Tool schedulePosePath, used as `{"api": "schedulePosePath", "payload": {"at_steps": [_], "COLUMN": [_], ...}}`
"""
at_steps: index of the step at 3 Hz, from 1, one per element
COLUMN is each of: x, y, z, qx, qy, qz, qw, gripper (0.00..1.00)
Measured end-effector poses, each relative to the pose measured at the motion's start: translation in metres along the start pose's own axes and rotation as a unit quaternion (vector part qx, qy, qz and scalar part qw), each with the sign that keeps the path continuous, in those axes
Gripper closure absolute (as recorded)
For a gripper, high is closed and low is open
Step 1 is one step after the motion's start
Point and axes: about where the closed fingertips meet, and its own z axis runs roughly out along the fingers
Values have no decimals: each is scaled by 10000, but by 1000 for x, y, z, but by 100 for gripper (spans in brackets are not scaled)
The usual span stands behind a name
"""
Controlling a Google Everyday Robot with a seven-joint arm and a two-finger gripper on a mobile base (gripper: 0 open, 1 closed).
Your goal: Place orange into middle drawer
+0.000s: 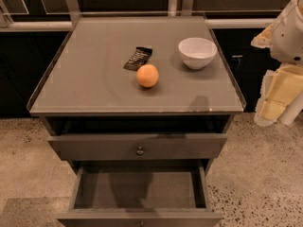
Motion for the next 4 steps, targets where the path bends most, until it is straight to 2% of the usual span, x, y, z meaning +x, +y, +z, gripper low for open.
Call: {"api": "schedulePosePath", "payload": {"at_steps": [1,2,4], "x": [-27,-30,-24], "y": [-18,-19,-19], "z": [19,21,23], "qx": [-4,-15,173], "qy": [-112,-120,-411], "qz": [-168,-190,136], "qw": [9998,9997,9989], "gripper": [0,0,0]}}
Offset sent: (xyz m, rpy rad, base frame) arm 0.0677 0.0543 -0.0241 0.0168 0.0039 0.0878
